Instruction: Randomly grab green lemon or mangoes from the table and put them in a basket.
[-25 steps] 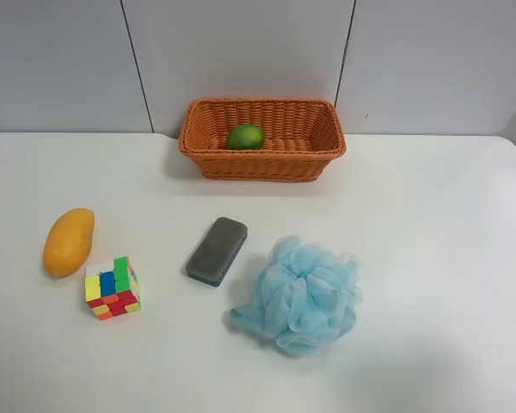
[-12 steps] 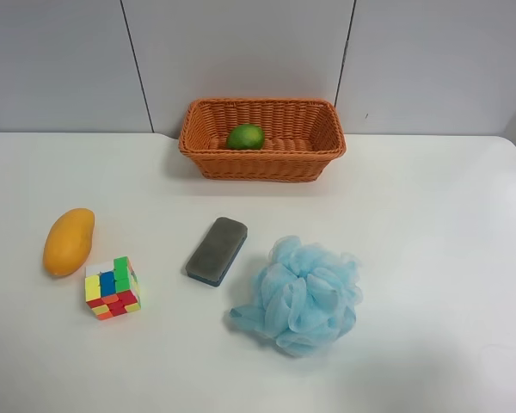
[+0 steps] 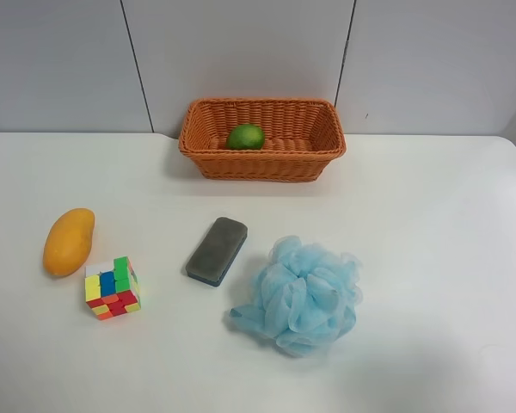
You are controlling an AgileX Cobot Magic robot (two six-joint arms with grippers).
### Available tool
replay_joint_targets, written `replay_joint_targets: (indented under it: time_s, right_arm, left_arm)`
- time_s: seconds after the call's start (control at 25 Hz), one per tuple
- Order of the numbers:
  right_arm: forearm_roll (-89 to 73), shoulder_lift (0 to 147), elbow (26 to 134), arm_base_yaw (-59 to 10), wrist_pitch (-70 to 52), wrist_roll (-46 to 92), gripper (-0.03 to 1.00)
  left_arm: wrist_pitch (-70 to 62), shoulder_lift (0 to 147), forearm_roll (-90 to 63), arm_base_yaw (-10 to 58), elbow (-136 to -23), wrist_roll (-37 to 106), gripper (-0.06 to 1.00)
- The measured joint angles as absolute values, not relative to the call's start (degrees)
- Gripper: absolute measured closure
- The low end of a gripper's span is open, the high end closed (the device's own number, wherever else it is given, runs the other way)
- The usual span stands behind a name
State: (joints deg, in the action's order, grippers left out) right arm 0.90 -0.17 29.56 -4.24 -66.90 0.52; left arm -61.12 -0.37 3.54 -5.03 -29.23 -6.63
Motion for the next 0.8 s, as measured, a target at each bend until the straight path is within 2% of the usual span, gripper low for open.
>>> replay_joint_targets:
  time_s: [0.24, 0.44, 0.8]
  right_arm:
    - [0.90, -0.17, 29.56, -4.29, -66.78, 0.52, 0.05]
    - [1.01, -0.17, 29.10, -4.29, -59.88, 0.52, 0.05]
    - [4.14, -0.17, 27.53, -4.29, -60.51, 0.00, 0.05]
  left_arm:
    - [-61.11, -0.37, 3.54, -5.03, -29.23, -6.63, -0.05]
    - [-61.11, -0.37, 3.54, -5.03, -29.23, -6.63, -0.05]
    - [-61.11, -0.37, 3.54, -5.03, -29.23, -6.63, -0.05]
